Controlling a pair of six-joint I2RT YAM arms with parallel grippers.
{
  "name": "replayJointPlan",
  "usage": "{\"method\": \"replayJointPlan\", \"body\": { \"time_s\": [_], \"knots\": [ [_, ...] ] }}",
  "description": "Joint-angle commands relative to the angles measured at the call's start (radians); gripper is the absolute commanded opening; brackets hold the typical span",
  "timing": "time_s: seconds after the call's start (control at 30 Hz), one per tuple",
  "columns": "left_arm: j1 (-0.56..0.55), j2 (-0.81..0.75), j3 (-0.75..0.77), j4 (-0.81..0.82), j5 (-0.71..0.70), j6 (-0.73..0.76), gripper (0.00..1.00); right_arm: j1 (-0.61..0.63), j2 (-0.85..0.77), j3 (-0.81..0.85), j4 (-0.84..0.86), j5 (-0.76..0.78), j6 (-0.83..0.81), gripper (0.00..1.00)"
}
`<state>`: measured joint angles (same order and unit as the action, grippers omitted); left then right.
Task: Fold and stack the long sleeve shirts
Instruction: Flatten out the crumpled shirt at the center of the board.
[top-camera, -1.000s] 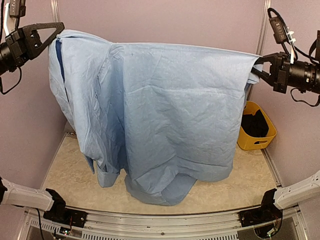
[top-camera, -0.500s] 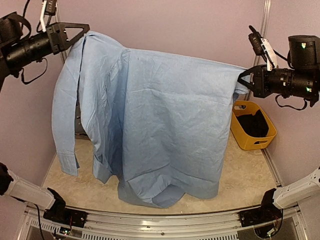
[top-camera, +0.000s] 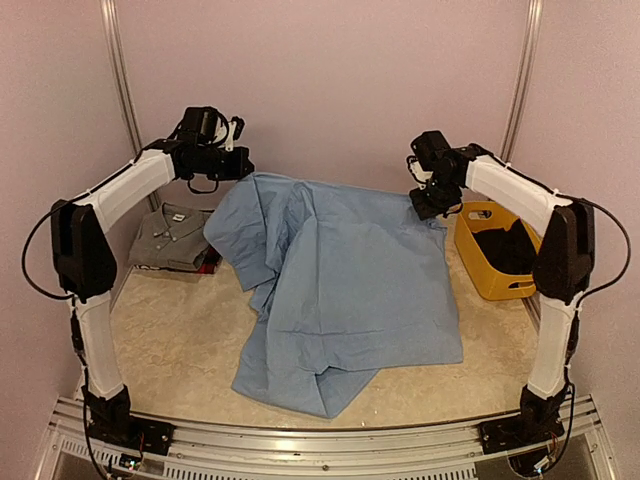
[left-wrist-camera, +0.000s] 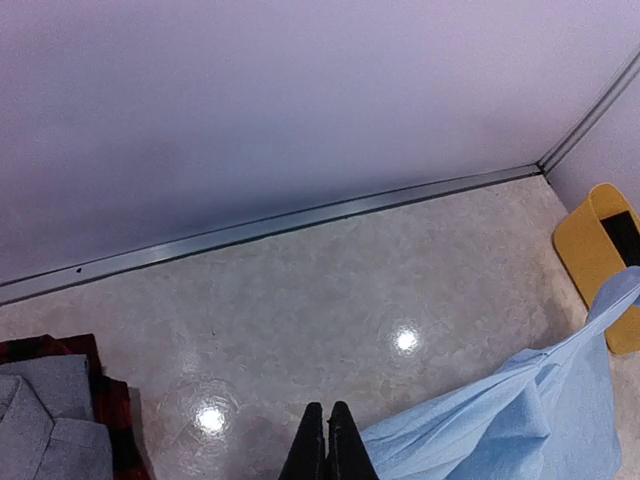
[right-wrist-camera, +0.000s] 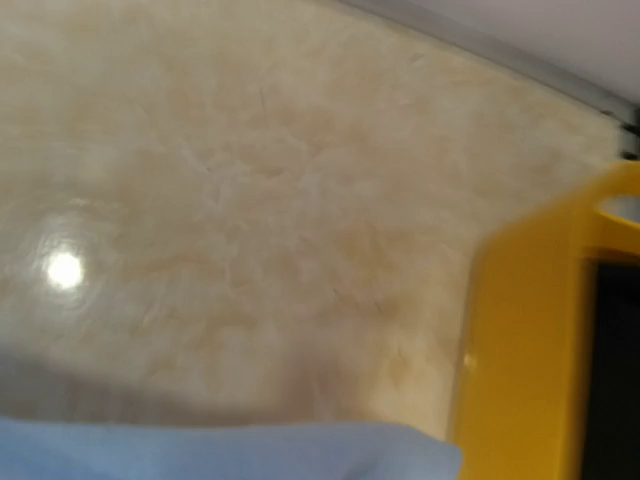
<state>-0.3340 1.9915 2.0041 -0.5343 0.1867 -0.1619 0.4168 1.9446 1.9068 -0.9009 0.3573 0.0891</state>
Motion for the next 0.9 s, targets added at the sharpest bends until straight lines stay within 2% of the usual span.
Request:
{"method": "replayJointPlan", "body": {
  "time_s": [0.0,0.17,0.33,0.47,0.53,0.57,0.6,0.7,0.8,0.87],
  "knots": [
    [0.075,0.154,0.098,0.135,-0.042,-0.017,0.0,-0.052,0.205,0.24,0.023,0.099,-0.071,0.0],
    [0.079,0.363,0.265,0.167,-0.014,-0.037,0.0,-0.065,0.463,0.487,0.035,0.171,-0.164,0.0],
    [0.082,0.44,0.249,0.292,-0.052,-0.051,0.0,-0.078,0.516,0.435,0.2,0.243,-0.209,0.0],
    [0.084,0.45,0.223,0.346,-0.064,-0.069,0.0,-0.087,0.51,0.409,0.266,0.219,-0.214,0.0],
    [0.084,0.458,0.218,0.348,-0.08,-0.078,0.0,-0.092,0.516,0.405,0.275,0.212,-0.212,0.06],
    [0.085,0.459,0.213,0.343,-0.099,-0.086,0.0,-0.094,0.519,0.41,0.264,0.216,-0.208,0.14],
    [0.085,0.457,0.203,0.34,-0.114,-0.096,0.09,-0.095,0.519,0.411,0.251,0.218,-0.196,0.22],
    [0.088,0.419,0.131,0.378,-0.145,-0.111,0.45,-0.095,0.465,0.342,0.247,0.209,-0.164,0.42],
    [0.089,0.376,0.107,0.38,-0.183,-0.109,0.81,-0.093,0.365,0.205,0.287,0.193,-0.137,0.56],
    [0.089,0.362,0.118,0.355,-0.211,-0.096,0.92,-0.09,0.298,0.123,0.293,0.178,-0.107,0.61]
  ]
}}
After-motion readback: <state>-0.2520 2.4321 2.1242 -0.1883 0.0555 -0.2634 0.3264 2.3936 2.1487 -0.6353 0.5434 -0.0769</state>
